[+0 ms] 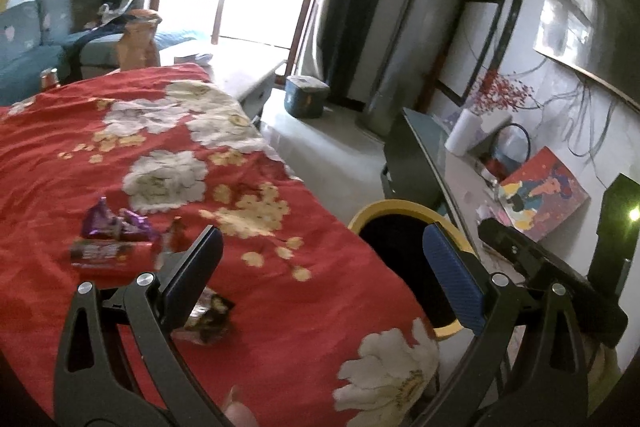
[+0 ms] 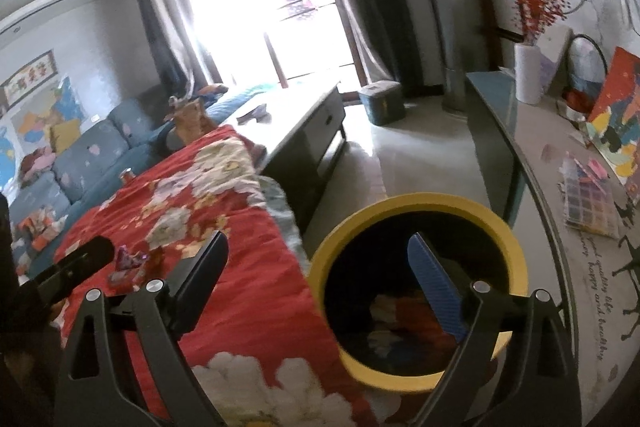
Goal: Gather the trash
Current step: 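Move both tools back toward the remaining wrappers on the bedspread, then grasp the red-capped bottle with the left tool while the right tool grasps a printed wrapper, then carry the bottle and wrapper with both tools over the yellow bin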
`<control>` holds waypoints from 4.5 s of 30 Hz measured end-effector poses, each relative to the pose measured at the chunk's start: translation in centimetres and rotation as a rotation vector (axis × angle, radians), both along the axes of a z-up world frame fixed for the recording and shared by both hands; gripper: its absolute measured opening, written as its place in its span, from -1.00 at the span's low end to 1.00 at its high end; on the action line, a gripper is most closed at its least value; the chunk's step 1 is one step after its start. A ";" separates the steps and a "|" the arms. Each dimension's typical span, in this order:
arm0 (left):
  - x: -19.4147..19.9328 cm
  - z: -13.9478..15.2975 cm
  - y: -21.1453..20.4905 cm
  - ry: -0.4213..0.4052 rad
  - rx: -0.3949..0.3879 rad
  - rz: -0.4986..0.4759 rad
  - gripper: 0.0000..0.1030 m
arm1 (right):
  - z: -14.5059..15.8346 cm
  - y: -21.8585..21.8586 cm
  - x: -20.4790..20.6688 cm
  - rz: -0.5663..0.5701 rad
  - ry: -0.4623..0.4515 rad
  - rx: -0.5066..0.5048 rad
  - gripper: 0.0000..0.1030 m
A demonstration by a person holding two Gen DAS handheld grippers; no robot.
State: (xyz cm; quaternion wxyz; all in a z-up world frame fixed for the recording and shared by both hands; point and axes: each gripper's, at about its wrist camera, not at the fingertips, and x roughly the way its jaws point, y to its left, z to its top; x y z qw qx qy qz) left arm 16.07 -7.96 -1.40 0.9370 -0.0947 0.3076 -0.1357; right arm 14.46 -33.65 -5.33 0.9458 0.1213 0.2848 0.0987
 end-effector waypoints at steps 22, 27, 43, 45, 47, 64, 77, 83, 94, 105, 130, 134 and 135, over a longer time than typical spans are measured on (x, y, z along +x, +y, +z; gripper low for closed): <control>-1.3 0.2 10.6 -0.015 -0.077 0.228 0.78 | 0.5 9.2 -1.7 0.215 -0.007 -0.064 0.72; -1.5 0.1 13.0 -0.014 -0.097 0.277 0.78 | 0.4 11.1 -2.2 0.258 -0.001 -0.078 0.72; -1.2 -2.2 19.1 0.046 -0.133 0.415 0.78 | -0.3 16.7 -2.4 0.404 0.032 -0.115 0.67; -1.0 -2.9 19.6 0.062 -0.135 0.424 0.78 | -0.5 17.4 -2.2 0.425 0.043 -0.119 0.58; -0.9 -3.6 20.1 0.078 -0.143 0.425 0.78 | -0.8 18.0 -2.0 0.445 0.056 -0.115 0.51; 1.7 -8.7 20.6 0.231 -0.309 0.329 0.23 | -5.6 19.7 1.6 0.471 0.189 -0.139 0.00; 3.5 -9.7 18.3 0.243 -0.259 0.291 0.23 | -7.7 19.6 3.1 0.503 0.265 -0.064 -0.41; 3.6 -9.7 17.5 0.237 -0.237 0.282 0.12 | -7.8 19.4 2.8 0.524 0.285 -0.039 -0.73; 2.5 -9.0 17.9 0.241 -0.366 0.235 -0.35 | -7.3 17.8 1.7 0.507 0.294 -0.006 -0.75; 1.2 -7.1 16.5 0.217 -0.407 0.171 -0.48 | -6.3 15.8 1.1 0.490 0.283 0.027 -0.80; -1.6 0.6 12.4 0.031 -0.277 0.107 -0.51 | -0.9 9.7 -0.3 0.394 0.145 0.114 -0.81; -1.6 0.9 11.0 0.028 -0.261 0.076 -0.51 | -0.5 8.2 0.1 0.352 0.130 0.131 -0.81; -1.6 0.9 10.6 0.027 -0.255 0.068 -0.52 | -0.4 7.7 0.2 0.340 0.124 0.134 -0.81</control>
